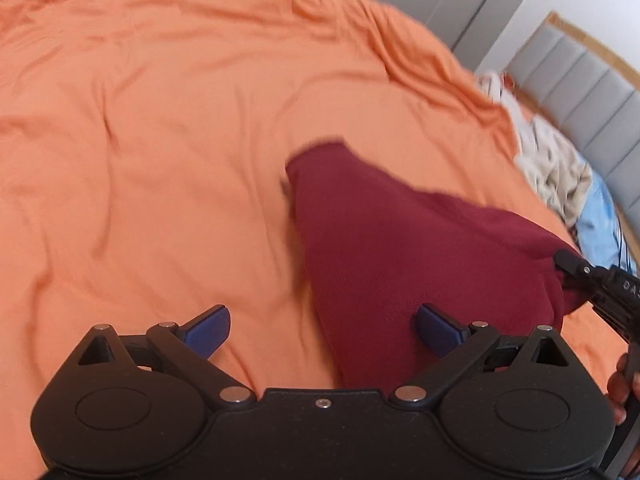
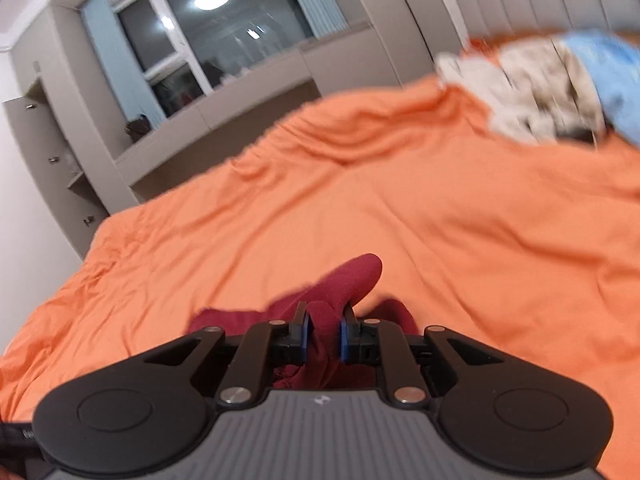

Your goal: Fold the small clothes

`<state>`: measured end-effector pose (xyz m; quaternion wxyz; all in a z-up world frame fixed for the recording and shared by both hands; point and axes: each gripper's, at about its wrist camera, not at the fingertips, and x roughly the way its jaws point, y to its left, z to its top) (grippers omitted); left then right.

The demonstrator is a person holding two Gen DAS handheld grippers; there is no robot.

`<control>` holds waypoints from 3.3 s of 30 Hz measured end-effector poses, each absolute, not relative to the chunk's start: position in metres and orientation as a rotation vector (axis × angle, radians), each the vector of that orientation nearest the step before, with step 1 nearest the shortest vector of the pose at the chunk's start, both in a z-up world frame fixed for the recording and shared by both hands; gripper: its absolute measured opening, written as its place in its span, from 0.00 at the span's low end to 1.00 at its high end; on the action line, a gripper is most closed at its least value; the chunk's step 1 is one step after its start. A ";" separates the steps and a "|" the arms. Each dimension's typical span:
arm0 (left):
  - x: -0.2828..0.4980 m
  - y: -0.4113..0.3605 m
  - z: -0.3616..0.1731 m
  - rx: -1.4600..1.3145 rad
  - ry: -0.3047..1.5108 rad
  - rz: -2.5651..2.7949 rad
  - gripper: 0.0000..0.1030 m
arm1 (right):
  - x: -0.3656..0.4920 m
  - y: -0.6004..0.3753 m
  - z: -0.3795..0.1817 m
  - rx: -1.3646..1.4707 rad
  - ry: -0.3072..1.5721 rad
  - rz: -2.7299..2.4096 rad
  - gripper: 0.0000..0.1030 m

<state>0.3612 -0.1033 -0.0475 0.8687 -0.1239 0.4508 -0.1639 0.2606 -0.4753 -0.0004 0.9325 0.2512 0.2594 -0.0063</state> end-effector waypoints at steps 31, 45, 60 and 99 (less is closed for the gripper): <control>0.339 -0.102 -0.036 -0.307 0.961 -0.385 0.99 | 0.199 -0.367 -0.014 -0.089 0.601 0.189 0.11; 0.334 -0.110 -0.049 -0.253 1.002 -0.381 0.99 | 0.166 -0.388 -0.011 -0.051 0.596 0.159 0.11; 0.329 -0.107 -0.041 -0.263 0.986 -0.389 0.99 | 0.168 -0.377 -0.006 -0.093 0.545 0.223 0.02; 0.390 -0.119 -0.047 -0.173 0.962 -0.417 1.00 | 0.281 -0.502 -0.030 0.422 0.708 0.024 0.05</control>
